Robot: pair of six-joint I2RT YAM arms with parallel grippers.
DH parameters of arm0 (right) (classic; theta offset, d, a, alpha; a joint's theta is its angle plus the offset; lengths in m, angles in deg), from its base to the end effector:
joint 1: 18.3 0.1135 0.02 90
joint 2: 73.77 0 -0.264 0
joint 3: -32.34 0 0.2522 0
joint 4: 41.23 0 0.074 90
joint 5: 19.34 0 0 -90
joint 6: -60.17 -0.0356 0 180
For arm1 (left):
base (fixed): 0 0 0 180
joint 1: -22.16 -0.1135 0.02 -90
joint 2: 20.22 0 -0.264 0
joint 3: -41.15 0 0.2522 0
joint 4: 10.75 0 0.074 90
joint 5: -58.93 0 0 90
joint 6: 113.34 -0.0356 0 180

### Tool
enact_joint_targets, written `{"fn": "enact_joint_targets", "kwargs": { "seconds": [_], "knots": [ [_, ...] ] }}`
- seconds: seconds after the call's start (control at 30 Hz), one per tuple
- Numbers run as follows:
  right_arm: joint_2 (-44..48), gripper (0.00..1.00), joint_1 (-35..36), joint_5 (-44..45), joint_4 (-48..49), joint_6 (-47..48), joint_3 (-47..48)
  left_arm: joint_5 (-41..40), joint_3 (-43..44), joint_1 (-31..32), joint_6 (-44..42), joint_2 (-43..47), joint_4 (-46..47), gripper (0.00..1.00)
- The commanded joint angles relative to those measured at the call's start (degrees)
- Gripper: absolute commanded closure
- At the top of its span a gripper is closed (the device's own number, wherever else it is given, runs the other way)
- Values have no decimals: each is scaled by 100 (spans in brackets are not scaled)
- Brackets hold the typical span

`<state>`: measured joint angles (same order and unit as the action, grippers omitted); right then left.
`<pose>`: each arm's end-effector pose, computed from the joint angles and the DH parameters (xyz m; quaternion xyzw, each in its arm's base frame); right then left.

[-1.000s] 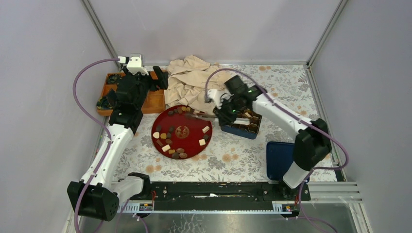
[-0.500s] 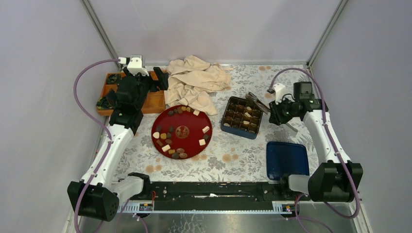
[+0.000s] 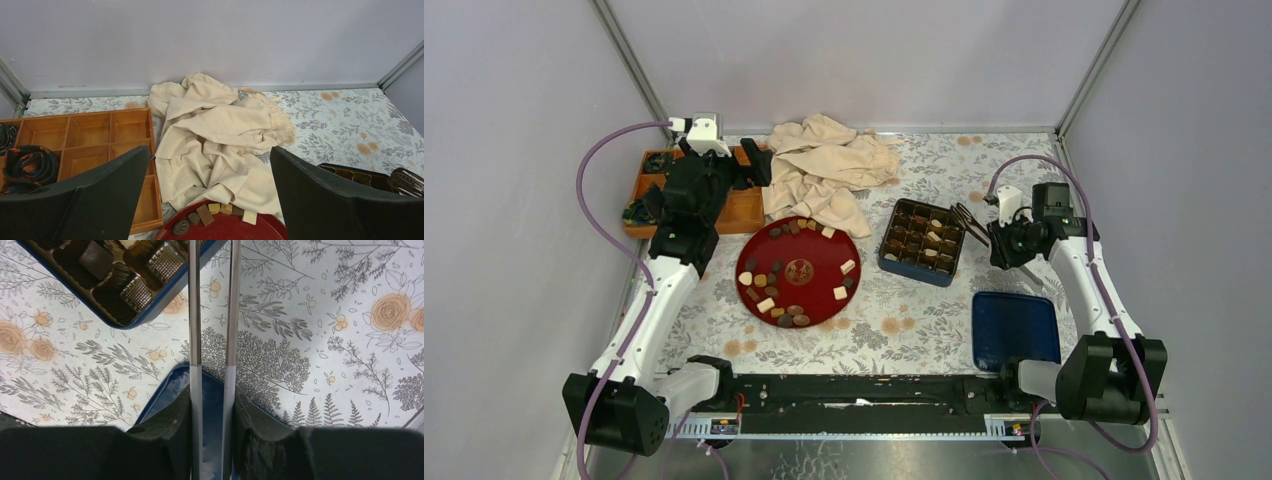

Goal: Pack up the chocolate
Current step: Place the fake chocolate in the packing box.

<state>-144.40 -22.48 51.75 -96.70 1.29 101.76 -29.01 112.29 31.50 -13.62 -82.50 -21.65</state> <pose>0.2439 -0.0063 0.2673 -0.2659 0.9080 0.0642 0.3172 0.2523 -0.0428 0.3821 0.0101 0.7195 -0.1277 0.6826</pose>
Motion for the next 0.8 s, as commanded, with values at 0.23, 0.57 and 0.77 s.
{"fn": "enact_joint_targets", "kwargs": {
  "seconds": [0.23, 0.57, 0.77],
  "knots": [
    [178, 79, -3, 276, 500, -94, -134, 79, -26, 15, 74, 76, 172, 1],
    [-15, 76, -3, 91, 489, -82, -134, 83, -21, 15, 82, 85, 174, 1],
    [-105, 73, -3, 12, 454, -65, -167, 86, -20, 15, 88, 84, 172, 1]
  ]
}}
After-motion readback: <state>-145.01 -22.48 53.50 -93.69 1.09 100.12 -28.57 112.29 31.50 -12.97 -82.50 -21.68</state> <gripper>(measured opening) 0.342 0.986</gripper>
